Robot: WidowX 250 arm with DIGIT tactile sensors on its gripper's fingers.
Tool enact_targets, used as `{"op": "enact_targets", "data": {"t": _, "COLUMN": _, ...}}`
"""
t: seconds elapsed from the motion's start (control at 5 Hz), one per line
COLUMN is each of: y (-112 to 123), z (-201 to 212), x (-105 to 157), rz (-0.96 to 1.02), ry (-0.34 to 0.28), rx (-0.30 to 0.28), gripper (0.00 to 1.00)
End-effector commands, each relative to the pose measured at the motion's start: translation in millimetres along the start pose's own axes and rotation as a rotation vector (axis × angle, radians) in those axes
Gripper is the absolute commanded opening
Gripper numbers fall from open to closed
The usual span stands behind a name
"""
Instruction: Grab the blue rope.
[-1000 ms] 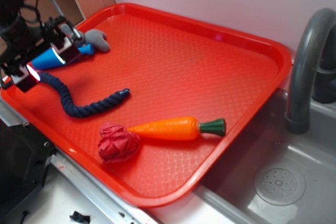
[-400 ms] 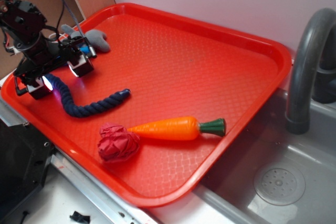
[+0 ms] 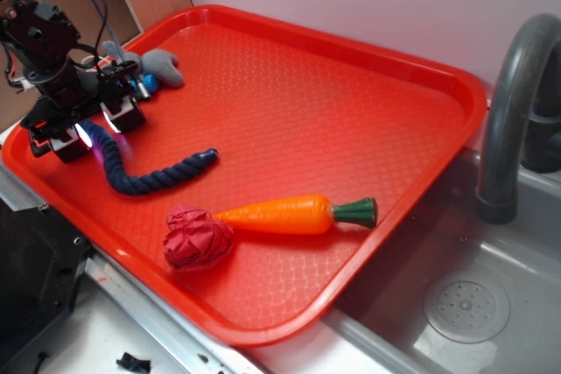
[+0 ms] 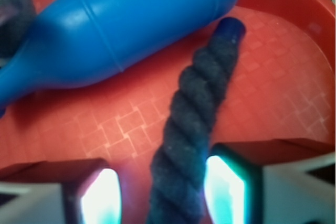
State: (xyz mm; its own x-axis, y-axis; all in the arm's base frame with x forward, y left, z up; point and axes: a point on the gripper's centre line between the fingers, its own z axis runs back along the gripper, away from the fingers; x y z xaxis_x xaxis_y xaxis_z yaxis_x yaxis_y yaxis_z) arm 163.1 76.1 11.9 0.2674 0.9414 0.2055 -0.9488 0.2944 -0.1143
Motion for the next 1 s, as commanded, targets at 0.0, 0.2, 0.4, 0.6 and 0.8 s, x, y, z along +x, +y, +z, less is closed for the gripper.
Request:
{"op": "enact_targets", "data": {"t": 0.0, "y": 4, "z": -1, "x": -11, "rz": -0.077, "ry": 0.023, "rx": 0.05, "gripper": 0.0}}
{"op": "enact_targets", "data": {"t": 0.2, "y": -12, "z": 26, "x": -11, "rz": -0.263, "ry": 0.071, "rx": 0.026, "gripper": 0.0}}
{"op": "enact_targets", "data": {"t": 0.4, "y": -42, "z": 73, "x": -21, "rz": -0.495, "ry": 0.199, "rx": -0.036, "gripper": 0.0}}
{"op": "enact_targets", "data": {"t": 0.6, "y": -55, "z": 112, "x": -39, "rz": -0.742, "ry": 0.261, "rx": -0.038, "gripper": 0.0}}
{"op": "enact_targets", "data": {"t": 0.8, "y": -52, "z": 160, "x": -61, "rz": -0.987, "ry": 0.26, "rx": -0.098, "gripper": 0.0}}
